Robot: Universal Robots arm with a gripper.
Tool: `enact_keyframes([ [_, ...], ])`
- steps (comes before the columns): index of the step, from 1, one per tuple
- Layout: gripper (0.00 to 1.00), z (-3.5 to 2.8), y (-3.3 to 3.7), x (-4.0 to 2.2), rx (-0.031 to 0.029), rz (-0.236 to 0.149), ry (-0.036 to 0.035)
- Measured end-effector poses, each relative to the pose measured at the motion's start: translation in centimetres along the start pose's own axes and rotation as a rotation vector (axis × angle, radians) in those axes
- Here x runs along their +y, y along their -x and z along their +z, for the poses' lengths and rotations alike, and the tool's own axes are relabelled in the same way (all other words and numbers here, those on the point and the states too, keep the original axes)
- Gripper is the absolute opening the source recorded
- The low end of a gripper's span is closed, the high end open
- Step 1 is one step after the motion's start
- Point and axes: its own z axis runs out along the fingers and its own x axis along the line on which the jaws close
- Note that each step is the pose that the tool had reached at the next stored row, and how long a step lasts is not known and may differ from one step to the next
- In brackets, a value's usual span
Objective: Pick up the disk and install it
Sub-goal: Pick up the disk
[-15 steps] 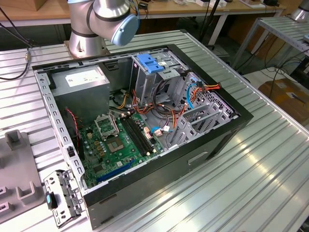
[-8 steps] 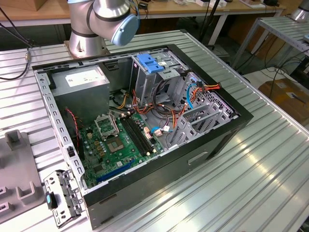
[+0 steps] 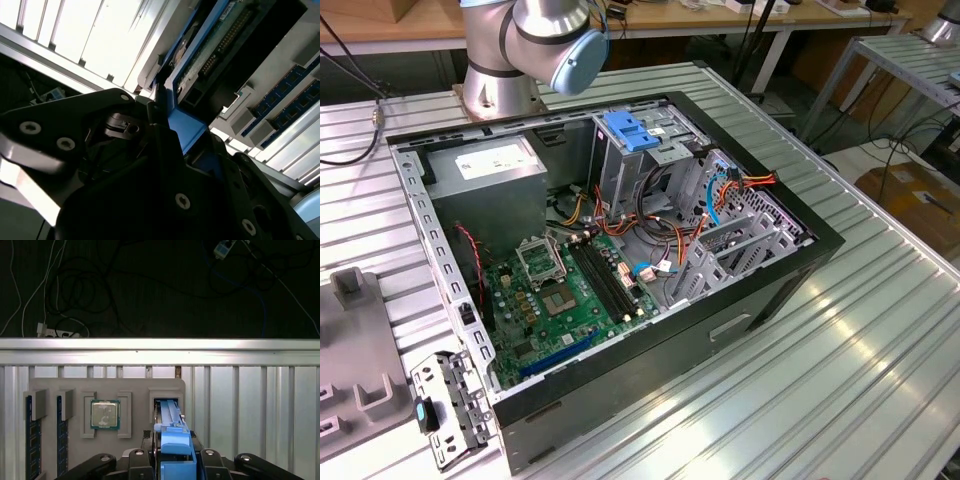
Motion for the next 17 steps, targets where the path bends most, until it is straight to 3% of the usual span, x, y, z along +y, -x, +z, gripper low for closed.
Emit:
enact_keyframes([
  [17, 0.37, 0.03, 0.00, 0.00, 0.0000, 0.000, 0.0000],
])
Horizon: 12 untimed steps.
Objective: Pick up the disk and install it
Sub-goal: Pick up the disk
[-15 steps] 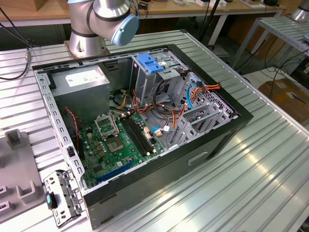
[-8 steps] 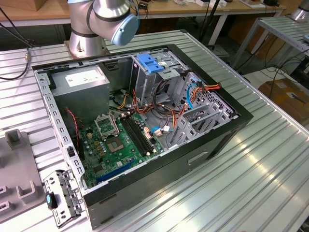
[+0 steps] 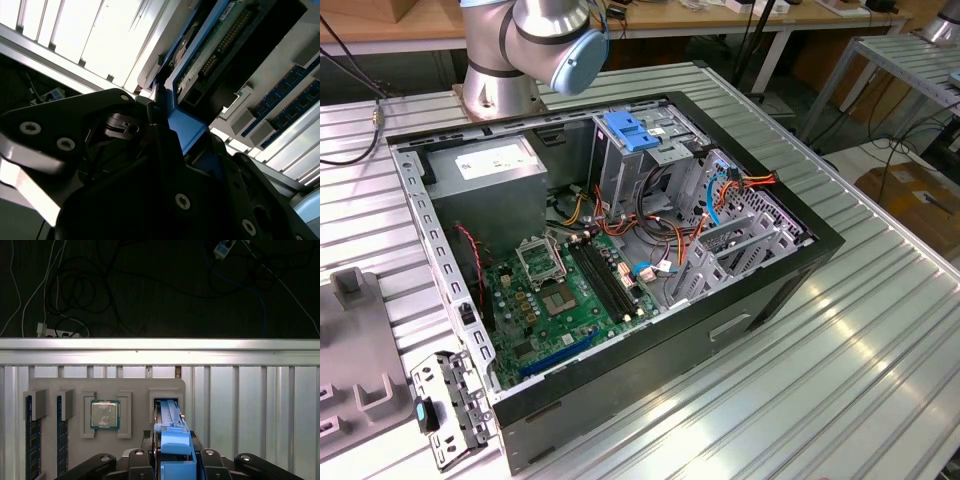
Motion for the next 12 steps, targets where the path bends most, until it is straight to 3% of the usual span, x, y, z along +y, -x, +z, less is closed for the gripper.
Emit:
enact_keyframes([
  [6, 0.37, -0.01, 0.00, 0.00, -0.0001, 0.000, -0.0002],
  [8, 0.37, -0.72, 0.02, 0.00, 0.0000, 0.000, -0.0003],
  [12, 0.37, -1.07, 0.02, 0.01, 0.0000, 0.000, -0.0008],
])
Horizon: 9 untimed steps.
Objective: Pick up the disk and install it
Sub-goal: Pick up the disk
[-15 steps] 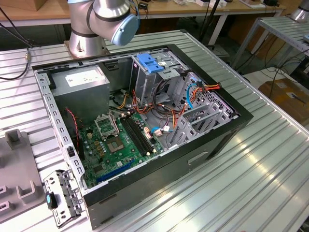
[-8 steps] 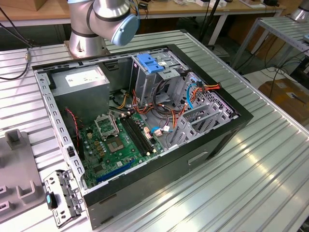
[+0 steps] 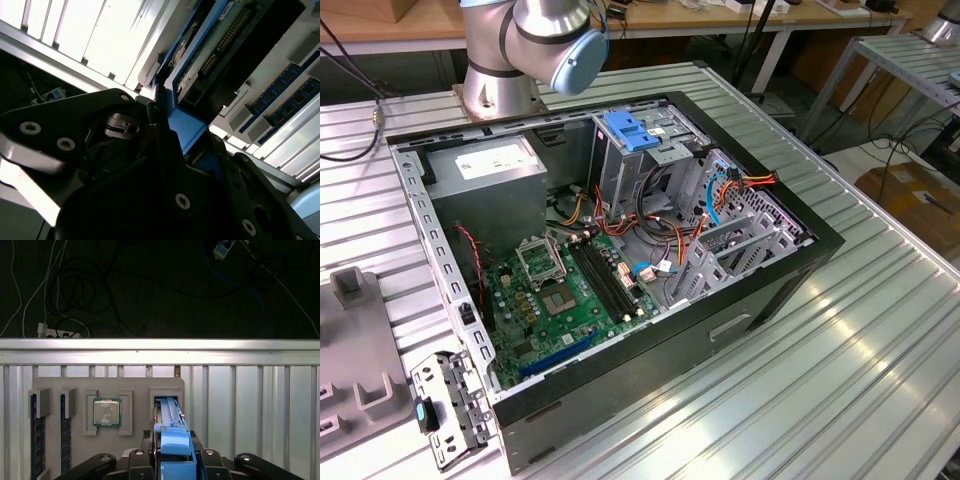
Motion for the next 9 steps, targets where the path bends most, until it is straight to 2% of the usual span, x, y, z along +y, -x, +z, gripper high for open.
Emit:
enact_keyframes([
  [9, 0.37, -1.05, 0.03, 0.01, 0.0001, 0.000, -0.0011],
])
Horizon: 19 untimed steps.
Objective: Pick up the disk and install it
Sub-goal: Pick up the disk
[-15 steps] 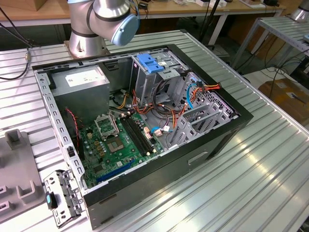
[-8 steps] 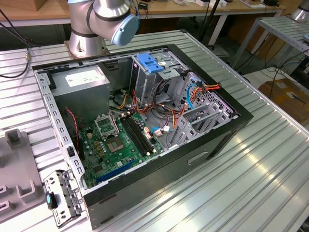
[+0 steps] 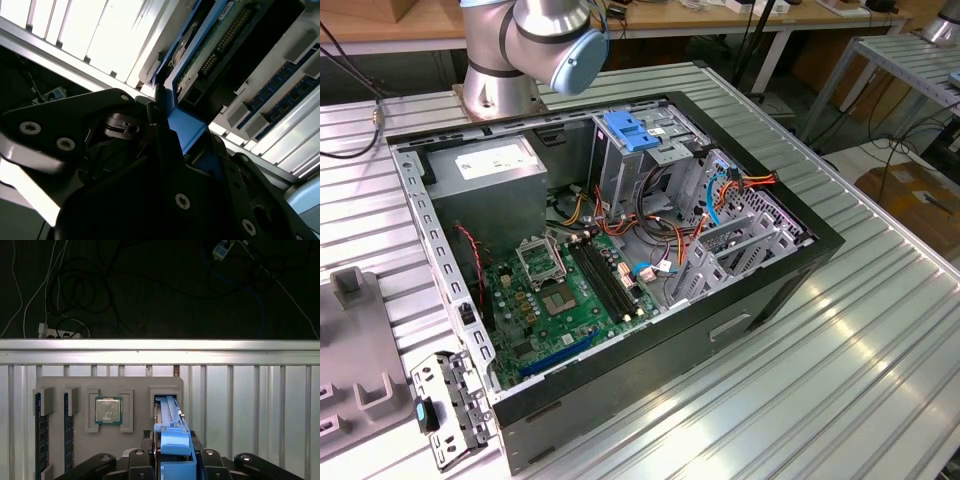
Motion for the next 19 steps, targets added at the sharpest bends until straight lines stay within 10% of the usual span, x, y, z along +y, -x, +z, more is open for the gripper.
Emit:
enact_keyframes([
  [19, 0.37, -3.03, 0.07, 0.02, 0.0055, 0.000, -0.0010],
])
